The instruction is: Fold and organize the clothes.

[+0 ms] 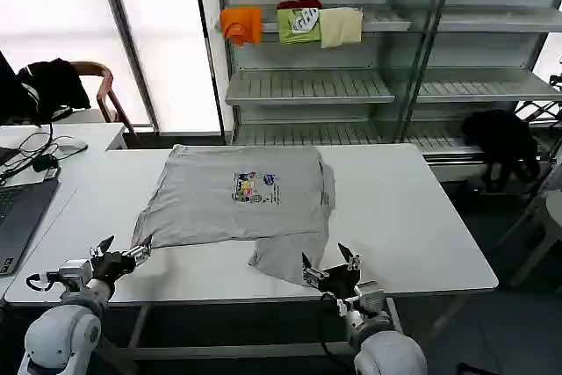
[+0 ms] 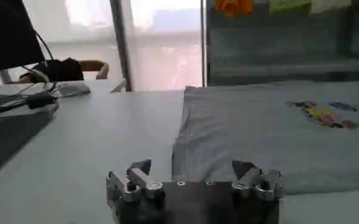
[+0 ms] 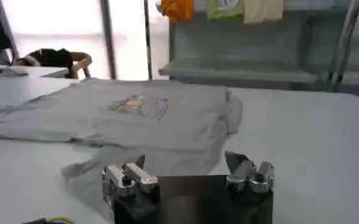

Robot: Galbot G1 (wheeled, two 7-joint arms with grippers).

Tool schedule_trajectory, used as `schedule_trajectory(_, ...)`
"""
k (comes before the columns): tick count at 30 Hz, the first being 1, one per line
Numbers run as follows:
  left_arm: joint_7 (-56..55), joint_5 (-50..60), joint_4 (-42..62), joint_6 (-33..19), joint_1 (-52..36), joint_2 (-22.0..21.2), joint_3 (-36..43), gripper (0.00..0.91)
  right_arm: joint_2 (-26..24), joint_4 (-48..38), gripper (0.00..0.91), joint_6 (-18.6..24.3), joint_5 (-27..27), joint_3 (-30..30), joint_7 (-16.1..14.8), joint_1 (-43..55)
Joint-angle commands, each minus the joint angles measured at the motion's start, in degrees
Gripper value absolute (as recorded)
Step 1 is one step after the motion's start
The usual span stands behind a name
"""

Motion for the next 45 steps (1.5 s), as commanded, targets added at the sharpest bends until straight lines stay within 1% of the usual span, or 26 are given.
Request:
schedule_trajectory(1,0.0,-0.6,1.1,0.1,-0.3,0.3,0.0,0.907,0.5,-1.6,0.907,0.0,-1.9,-1.0,0.2,-0.3)
schedule_trajectory(3,0.1,-0.9,1.4,0.1,-0.6,0.3,0.0,0.907,0.8,-2.3,0.897,0.0,-2.6,-1.0,0.3,-0.1)
schedule_trajectory(4,0.1,-1.0,1.9,0.0,-0.8,0.4,0.0,0.907,1.0,-2.9,0.786,0.0,-3.0,-1.0,0.2,0.0)
schedule_trajectory(6,0.2,-1.0,2.3,0.0,-1.0,0.4,0.1,0.907,1.3,-3.6,0.695,0.0,-3.2,-1.2,0.4,0.3)
schedule_trajectory(7,0.2,-1.0,2.6,0.0,-1.2,0.5,0.1,0.907,1.5,-4.0,0.595,0.0,-3.3,-1.2,0.4,0.5)
schedule_trajectory(8,0.2,-1.0,2.9,0.0,-1.2,0.5,0.2,0.907,1.7,-4.4,0.514,0.0,-3.4,-1.3,0.5,0.6)
schedule_trajectory(10,0.2,-1.0,3.2,-0.1,-1.4,0.4,0.4,0.907,1.9,-5.0,0.453,0.0,-3.6,-1.3,0.5,0.9)
schedule_trajectory(15,0.4,-0.9,4.6,-0.5,-1.6,0.3,0.6,0.907,2.0,-6.3,0.393,0.0,-3.9,-1.6,0.4,1.5)
schedule_trajectory(16,0.5,-0.9,5.1,-1.0,-1.6,0.3,0.7,0.796,2.0,-6.6,0.373,0.0,-3.8,-1.6,0.4,1.7)
schedule_trajectory(17,0.6,-0.9,5.5,-1.3,-1.6,0.4,0.7,0.736,2.1,-7.0,0.343,0.0,-3.9,-1.6,0.4,1.8)
schedule_trajectory(18,0.7,-0.9,5.6,-1.4,-1.7,0.5,0.7,0.645,2.2,-7.2,0.322,0.0,-3.9,-1.6,0.4,1.9)
schedule_trajectory(19,0.8,-0.9,6.0,-1.5,-1.7,0.5,0.7,0.564,2.2,-7.6,0.282,0.0,-3.9,-1.7,0.4,2.0)
schedule_trajectory(20,0.9,-0.9,6.2,-1.6,-1.7,0.5,0.7,0.524,2.3,-7.8,0.232,0.0,-3.9,-1.7,0.4,2.1)
schedule_trajectory(22,1.4,-0.9,6.3,-1.7,-1.6,0.5,0.7,0.464,2.3,-8.2,0.202,0.0,-4.0,-1.9,0.4,2.2)
schedule_trajectory(23,1.5,-0.8,6.3,-1.7,-1.5,0.5,0.7,0.363,2.4,-8.3,0.141,0.0,-4.0,-1.9,0.3,2.2)
schedule_trajectory(24,1.7,-0.8,6.3,-1.9,-1.4,0.5,0.8,0.322,2.4,-8.4,0.121,0.0,-4.1,-1.9,0.3,2.3)
schedule_trajectory(25,2.1,-0.6,6.3,-2.0,-1.4,0.4,0.9,0.262,2.4,-8.6,0.111,0.0,-4.1,-2.0,0.3,2.3)
schedule_trajectory(26,2.2,-0.6,6.2,-2.0,-1.3,0.4,1.0,0.212,2.4,-8.6,0.05,0.0,-4.1,-2.0,0.3,2.3)
schedule_trajectory(27,2.4,-0.5,6.3,-2.0,-1.3,0.3,1.1,0.191,2.4,-8.7,0.03,0.0,-4.2,-2.0,0.3,2.4)
schedule_trajectory(28,2.6,-0.4,6.3,-2.0,-1.3,0.1,1.2,0.151,2.4,-8.8,0.01,0.0,-4.2,-2.0,0.2,2.4)
schedule_trajectory(29,2.7,-0.3,6.3,-2.0,-1.3,0.0,1.3,0.081,2.4,-8.8,0.0,0.0,-4.2,-2.0,0.2,2.4)
schedule_trajectory(30,2.8,-0.2,6.4,-2.0,-1.3,-0.1,1.4,0.03,2.5,-8.8,0.0,0.0,-4.2,-2.0,0.2,2.4)
schedule_trajectory(31,3.2,0.0,6.5,-2.1,-1.3,-0.2,1.5,0.01,2.5,-8.8,0.0,0.1,-4.2,-1.9,0.2,2.3)
schedule_trajectory(36,4.3,0.0,6.2,-2.3,-1.2,-0.4,1.6,0.01,2.6,-7.7,0.0,0.1,-3.5,-1.7,0.2,2.1)
schedule_trajectory(38,4.5,-0.1,5.8,-2.9,-1.4,-0.5,1.5,0.0,2.8,-6.6,0.0,0.2,-2.5,-1.6,0.5,2.0)
schedule_trajectory(45,4.1,-1.6,3.3,-5.3,-2.5,-1.3,0.9,0.0,3.5,-3.4,0.0,2.8,-1.8,-1.2,1.2,2.2)
